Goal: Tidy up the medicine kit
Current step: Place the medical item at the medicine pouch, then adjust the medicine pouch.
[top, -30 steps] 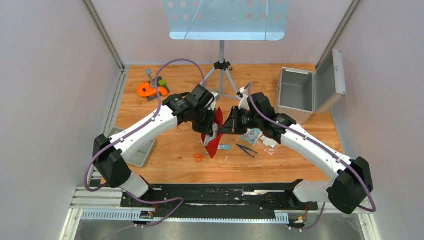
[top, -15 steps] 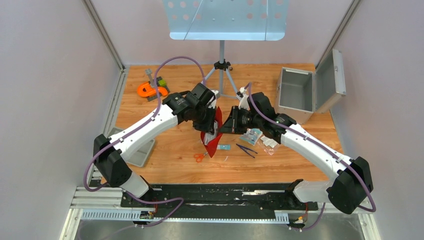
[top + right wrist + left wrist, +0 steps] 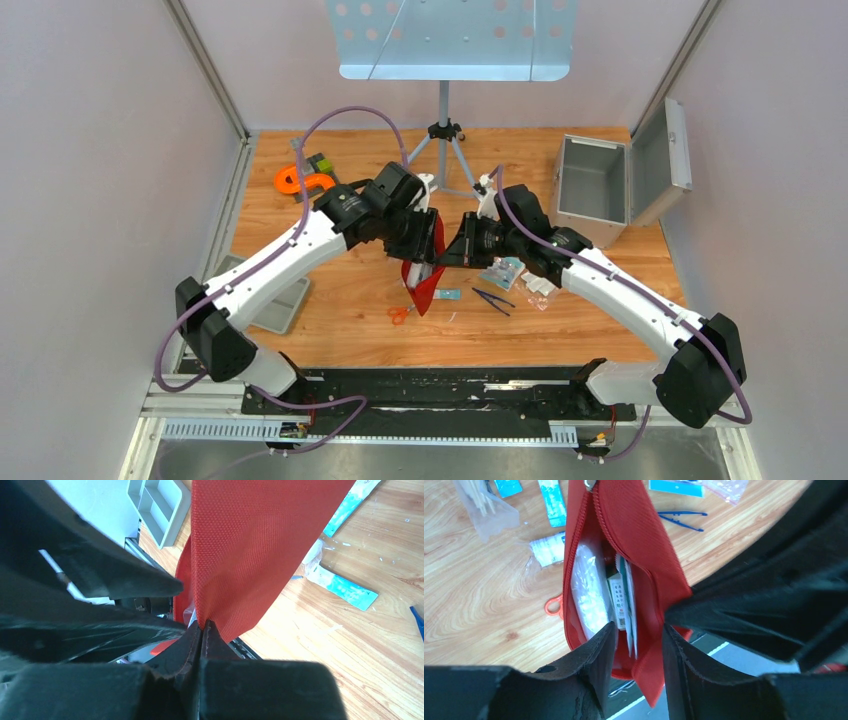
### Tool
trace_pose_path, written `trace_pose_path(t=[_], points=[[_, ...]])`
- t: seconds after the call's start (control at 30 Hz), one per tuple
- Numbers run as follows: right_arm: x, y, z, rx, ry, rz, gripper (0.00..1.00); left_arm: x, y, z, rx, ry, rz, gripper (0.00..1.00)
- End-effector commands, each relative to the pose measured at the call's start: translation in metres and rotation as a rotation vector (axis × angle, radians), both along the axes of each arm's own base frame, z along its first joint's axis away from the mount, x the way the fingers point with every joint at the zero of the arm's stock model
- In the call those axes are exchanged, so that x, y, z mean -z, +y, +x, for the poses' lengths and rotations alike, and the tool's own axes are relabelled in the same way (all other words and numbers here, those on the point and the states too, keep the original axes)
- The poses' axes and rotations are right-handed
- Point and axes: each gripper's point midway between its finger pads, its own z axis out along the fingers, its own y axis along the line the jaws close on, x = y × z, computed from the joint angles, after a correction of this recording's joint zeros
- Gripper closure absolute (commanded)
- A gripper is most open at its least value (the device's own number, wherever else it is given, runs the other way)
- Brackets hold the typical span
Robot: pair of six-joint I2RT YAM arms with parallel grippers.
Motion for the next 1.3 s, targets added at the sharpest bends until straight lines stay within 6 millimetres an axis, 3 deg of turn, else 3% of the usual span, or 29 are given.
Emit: trace_pose_path(t=[0.0, 0.17, 0.37, 0.53, 0.97, 1.13, 1.27], points=[[-0.029, 0.007, 0.008, 0.009, -0.079, 0.066, 1.00, -0.052, 0.001, -0.005, 0.000, -0.079, -0.127, 0.53], [-0.021, 0.000, 0.006, 0.027, -0.081, 0.043, 1.00, -0.060, 0.015, -0.004, -0.024, -0.066, -0.185, 0.52], [-0.014, -0.003, 0.002, 0.029, -0.066, 0.032, 1.00, -0.078, 0.021, -0.003, -0.030, -0.099, -0.267, 0.42], [-0.016, -0.002, -0.001, -0.003, -0.078, 0.032, 1.00, -0.058, 0.033, 0.005, -0.045, -0.109, -0.199, 0.44], [-0.030, 0.011, -0.019, -0.230, -0.117, 0.073, 1.00, -0.006, 0.025, 0.010, 0.098, -0.067, -0.101, 0.49], [-0.031, 0.016, -0.023, -0.303, -0.106, 0.081, 1.00, 0.006, 0.024, 0.015, 0.096, -0.067, -0.079, 0.51], [-0.034, 0.018, -0.022, -0.320, -0.115, 0.074, 1.00, 0.010, 0.029, 0.019, 0.081, -0.076, -0.047, 0.65]])
